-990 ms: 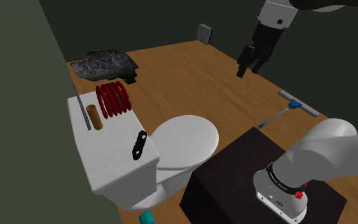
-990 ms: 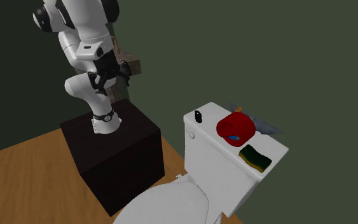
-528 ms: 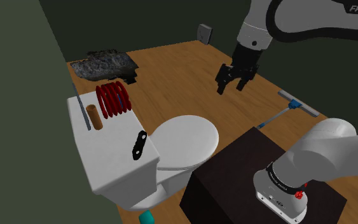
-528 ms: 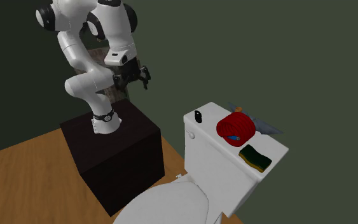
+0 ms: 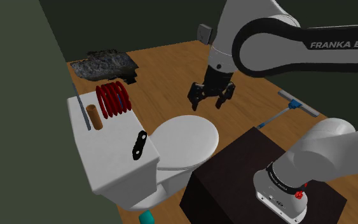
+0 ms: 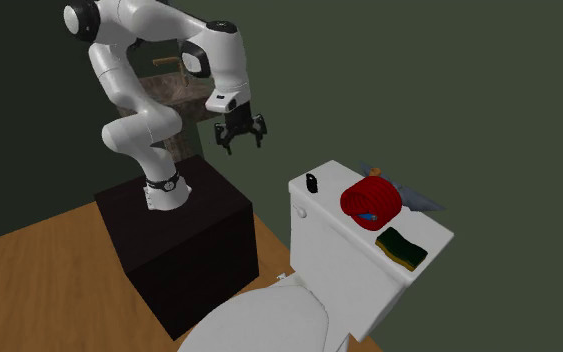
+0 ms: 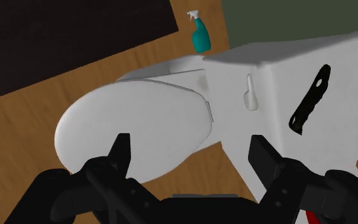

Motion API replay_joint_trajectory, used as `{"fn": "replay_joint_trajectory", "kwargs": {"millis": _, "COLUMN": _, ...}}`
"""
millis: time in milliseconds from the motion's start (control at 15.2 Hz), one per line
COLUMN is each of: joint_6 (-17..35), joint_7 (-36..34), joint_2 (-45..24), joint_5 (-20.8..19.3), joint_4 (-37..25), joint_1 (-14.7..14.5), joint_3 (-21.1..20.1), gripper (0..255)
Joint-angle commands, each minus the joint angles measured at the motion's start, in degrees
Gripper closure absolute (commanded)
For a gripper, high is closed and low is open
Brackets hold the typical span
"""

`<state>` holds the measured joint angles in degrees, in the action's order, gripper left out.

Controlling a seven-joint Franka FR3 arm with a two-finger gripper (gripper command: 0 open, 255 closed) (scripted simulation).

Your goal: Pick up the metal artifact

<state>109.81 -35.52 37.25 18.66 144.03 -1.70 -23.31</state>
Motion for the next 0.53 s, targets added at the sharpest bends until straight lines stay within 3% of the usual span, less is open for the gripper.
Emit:
{"fn": "replay_joint_trajectory", "kwargs": {"millis": 0, "joint_6": 3.0, "joint_7": -4.8, "joint_2": -2.9, "joint_5": 0.8, "joint_4": -0.6, "joint_1": 0.5, "joint_3": -3.4, "gripper": 0}}
{"fn": "replay_joint_trajectory", "kwargs": {"millis": 264, "joint_6": 8.8, "joint_7": -14.6, "joint_2": -10.2, "joint_5": 0.7, "joint_4": -3.4, "joint_1": 2.2, "joint_3": -10.5, "gripper": 0}}
{"fn": "replay_joint_trajectory", "kwargs": {"millis": 462, "joint_6": 13.0, "joint_7": -22.9, "joint_2": -16.8, "joint_5": -1.5, "joint_4": -6.4, "joint_1": 4.5, "joint_3": -16.1, "gripper": 0}}
